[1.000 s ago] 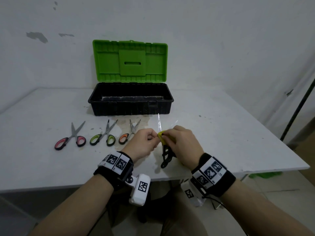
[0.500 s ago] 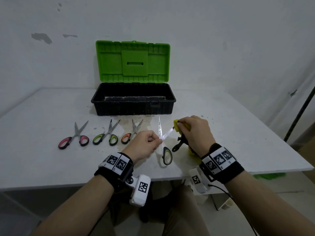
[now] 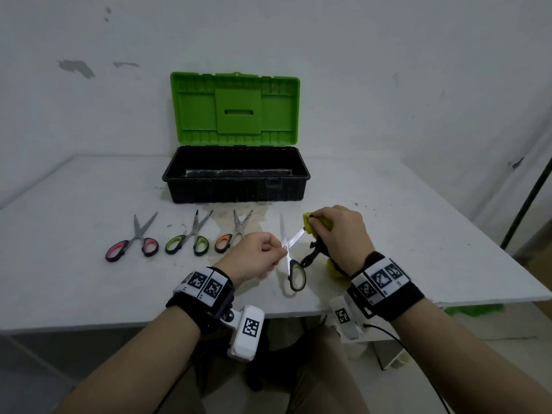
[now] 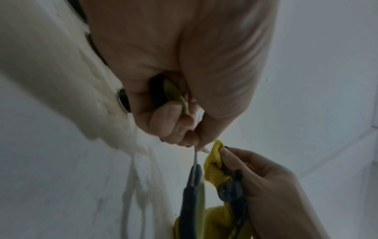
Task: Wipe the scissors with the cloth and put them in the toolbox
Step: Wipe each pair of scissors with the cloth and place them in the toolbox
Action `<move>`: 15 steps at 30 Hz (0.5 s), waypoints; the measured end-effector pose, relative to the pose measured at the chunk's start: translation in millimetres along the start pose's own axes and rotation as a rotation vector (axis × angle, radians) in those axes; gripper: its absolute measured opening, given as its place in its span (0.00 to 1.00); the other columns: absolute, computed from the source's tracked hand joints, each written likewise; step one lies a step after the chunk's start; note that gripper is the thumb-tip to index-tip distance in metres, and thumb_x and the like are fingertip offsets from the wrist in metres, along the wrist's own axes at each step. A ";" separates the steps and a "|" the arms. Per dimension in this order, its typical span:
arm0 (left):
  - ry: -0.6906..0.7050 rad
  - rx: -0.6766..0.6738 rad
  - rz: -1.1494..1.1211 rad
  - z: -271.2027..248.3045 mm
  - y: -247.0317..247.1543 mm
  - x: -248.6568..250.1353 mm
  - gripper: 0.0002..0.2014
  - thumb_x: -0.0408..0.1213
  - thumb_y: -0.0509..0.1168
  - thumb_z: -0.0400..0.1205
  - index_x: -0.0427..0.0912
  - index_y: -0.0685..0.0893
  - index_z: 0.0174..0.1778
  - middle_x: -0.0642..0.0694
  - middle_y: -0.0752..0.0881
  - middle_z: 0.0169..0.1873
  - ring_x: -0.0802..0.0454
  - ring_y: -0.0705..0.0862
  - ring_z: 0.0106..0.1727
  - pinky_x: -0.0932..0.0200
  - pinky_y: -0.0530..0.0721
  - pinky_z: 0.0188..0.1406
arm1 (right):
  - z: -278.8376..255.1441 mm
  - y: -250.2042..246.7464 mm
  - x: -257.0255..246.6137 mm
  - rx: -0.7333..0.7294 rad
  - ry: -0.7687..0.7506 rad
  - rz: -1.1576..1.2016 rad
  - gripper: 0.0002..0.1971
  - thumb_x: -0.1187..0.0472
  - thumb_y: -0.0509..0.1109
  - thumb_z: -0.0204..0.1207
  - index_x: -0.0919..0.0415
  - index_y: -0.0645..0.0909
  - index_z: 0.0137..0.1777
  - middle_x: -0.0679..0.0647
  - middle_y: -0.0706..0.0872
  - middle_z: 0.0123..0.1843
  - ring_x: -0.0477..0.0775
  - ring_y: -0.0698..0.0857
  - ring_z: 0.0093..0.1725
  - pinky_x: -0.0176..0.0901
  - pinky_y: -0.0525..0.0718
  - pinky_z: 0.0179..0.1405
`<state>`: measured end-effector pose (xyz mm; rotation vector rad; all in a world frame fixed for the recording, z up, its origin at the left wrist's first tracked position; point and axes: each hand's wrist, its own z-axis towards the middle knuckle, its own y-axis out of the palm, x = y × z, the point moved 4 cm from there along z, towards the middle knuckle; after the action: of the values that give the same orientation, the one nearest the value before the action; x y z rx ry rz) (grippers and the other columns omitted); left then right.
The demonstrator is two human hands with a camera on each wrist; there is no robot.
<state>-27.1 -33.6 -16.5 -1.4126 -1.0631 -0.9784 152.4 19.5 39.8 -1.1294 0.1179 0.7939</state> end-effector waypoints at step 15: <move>-0.040 0.152 -0.240 7.2 -18.0 7.6 0.15 0.29 0.80 0.73 0.36 0.87 0.54 0.43 0.89 0.39 0.55 0.88 0.34 0.61 0.89 0.40 | -12.4 -0.7 -14.9 -0.002 -0.112 0.003 0.07 0.55 0.70 0.79 0.52 0.89 0.51 0.43 0.81 0.40 0.42 0.77 0.39 0.22 0.70 0.38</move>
<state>-42.3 -25.0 -5.2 -1.2036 -1.3313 -1.0195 145.7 1.4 41.6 -1.0845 0.0257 0.8584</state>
